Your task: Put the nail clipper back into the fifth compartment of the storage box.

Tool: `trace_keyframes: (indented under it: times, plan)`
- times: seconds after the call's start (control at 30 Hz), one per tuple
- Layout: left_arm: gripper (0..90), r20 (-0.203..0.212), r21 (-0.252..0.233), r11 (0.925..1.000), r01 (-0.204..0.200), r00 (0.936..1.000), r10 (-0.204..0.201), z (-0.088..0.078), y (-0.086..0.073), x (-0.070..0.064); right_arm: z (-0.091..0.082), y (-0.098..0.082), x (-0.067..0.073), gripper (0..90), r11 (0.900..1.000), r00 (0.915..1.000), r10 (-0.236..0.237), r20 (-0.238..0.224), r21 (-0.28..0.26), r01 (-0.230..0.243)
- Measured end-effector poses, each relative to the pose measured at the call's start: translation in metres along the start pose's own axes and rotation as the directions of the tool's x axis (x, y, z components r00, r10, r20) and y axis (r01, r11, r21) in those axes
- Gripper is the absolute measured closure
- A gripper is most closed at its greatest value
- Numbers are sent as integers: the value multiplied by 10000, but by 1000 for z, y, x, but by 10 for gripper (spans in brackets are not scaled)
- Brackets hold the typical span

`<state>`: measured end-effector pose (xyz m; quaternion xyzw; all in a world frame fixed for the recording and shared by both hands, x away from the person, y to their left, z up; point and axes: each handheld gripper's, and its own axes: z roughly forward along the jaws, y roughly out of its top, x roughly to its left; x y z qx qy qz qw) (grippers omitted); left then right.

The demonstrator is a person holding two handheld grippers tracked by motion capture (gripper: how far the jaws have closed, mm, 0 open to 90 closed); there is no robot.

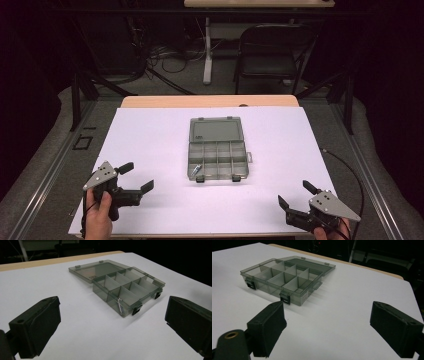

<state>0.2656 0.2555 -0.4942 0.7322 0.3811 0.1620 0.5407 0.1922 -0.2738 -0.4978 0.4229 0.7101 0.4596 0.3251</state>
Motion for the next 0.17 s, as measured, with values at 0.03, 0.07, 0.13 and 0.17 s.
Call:
trace_keyframes:
  times: [0.03,0.07,0.13,0.17]
  plan:
    - [3,-12,9,10000,5,10000,-5,0,0,1,0,0,0,122,10000,10000,-7,14,7,7]
    - [3,-33,9,10000,37,10000,-37,-1,-1,1,0,0,0,122,10000,10000,-11,24,11,11]
    - [3,-80,12,10000,73,9999,-73,-1,-2,3,0,-1,0,119,10000,10000,-33,68,-10,33]
    - [3,-105,24,10000,74,9999,-74,-1,-2,3,0,-1,0,115,10000,10000,-45,70,-9,45]
